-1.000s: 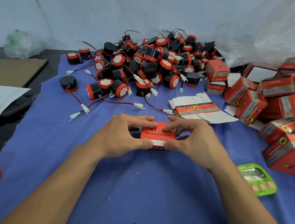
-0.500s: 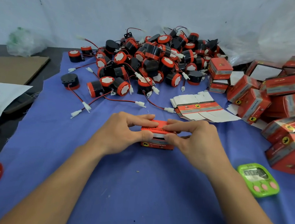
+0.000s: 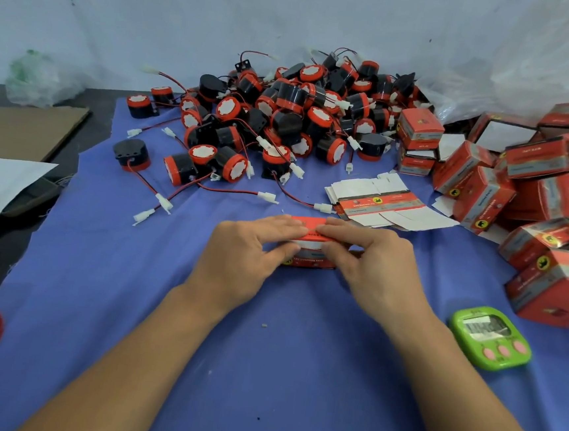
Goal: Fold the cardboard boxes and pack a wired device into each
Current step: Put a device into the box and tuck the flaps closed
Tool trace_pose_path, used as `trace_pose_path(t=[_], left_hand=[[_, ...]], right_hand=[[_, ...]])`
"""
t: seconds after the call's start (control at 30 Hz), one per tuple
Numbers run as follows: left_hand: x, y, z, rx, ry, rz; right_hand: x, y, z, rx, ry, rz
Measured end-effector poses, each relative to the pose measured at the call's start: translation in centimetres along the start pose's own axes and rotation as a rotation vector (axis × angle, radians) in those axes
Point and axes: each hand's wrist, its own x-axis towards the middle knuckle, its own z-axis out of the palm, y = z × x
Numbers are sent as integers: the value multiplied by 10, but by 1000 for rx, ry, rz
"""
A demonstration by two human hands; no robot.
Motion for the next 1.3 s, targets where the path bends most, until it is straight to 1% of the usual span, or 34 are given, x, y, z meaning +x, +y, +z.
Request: trace_pose_path(t=[0.13,0.33,0.47,0.7,0.77,0.87,0.97,1.03,1.17,1.3], left_hand=[[-2,2,1,75,10,57],[1,-1,-5,51,-86,8],[-4,2,0,70,-39,24],[-3,1,2,75,-47,17],[-4,0,2,89,-38,26],[-4,0,3,95,-41,38],[-4,3,3,97,-56,29],[-5,5,2,112,-68,35],[-6,9,3,161,-69,65],[-10,10,5,109,-55,17]], right_hand=[[-1,0,3,-30,-36,11],[2,-2,-1,4,-69,62],[-1,-2,-3,11,-64,64],[-1,-1,4,-11,-30,22],[-2,-2,6,-52,-43,20],[-6,-5,10,-188,-43,-33],[-15,-9,14,-226,4,-150],[-22,-7,14,-250,-22,-192],[-27,-3,12,-298,-136,-132],[-26,-3,11,-283,-147,-125]])
